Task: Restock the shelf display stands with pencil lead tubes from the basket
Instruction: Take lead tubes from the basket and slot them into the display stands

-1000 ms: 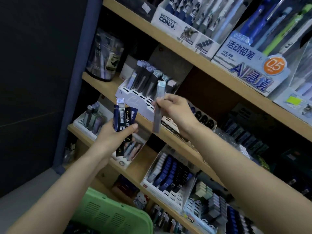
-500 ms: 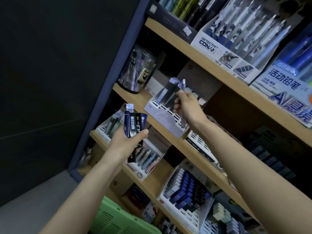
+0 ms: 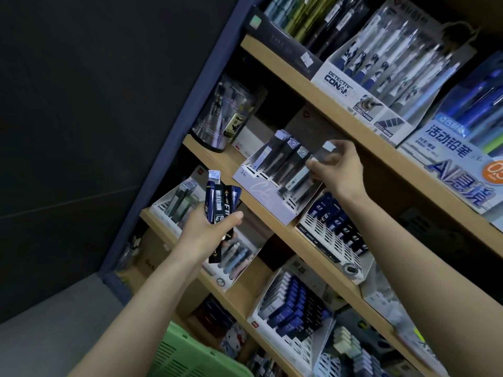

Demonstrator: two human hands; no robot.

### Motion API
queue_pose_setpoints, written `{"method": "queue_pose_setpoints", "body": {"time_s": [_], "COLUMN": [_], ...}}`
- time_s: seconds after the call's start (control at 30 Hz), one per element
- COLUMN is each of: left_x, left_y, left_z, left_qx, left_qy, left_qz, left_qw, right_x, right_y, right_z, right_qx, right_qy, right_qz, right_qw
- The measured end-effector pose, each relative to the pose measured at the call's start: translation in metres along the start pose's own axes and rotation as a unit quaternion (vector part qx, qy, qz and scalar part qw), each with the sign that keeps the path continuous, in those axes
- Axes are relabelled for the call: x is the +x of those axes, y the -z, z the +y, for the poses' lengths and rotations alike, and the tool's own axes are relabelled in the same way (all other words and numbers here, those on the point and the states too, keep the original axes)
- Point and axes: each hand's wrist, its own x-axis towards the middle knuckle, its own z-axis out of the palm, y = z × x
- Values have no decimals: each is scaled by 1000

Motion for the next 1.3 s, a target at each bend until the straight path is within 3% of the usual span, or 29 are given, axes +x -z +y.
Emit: {"method": "queue_pose_setpoints", "body": {"time_s": [0.1, 0.33, 0.53, 0.77, 0.9, 1.3], "left_x": [0, 3, 3, 5, 6, 5], "left_y": [0, 3, -4, -7, -5, -11], "left_z": [1, -2, -6, -10, -12, -11], "left_qx": [2, 8, 19, 35, 31, 38], "left_qy": [-3, 5, 4, 11, 11, 4], "left_qz": [-1, -1, -4, -6, -8, -10], "left_qw": [1000, 1000, 1000, 999, 999, 999], "right_x": [2, 3, 7, 6, 10, 14], "right_y": [-6, -11, -8, -11, -14, -13], "right_z": [3, 17, 19, 24, 25, 32], "right_qx": [-6, -40, -43, -143, -193, -247], "right_qy": [14, 46, 52, 63, 113, 127], "right_qz": [41, 42, 15, -19, 21, 43], "right_qw": [999, 997, 998, 987, 975, 960]}}
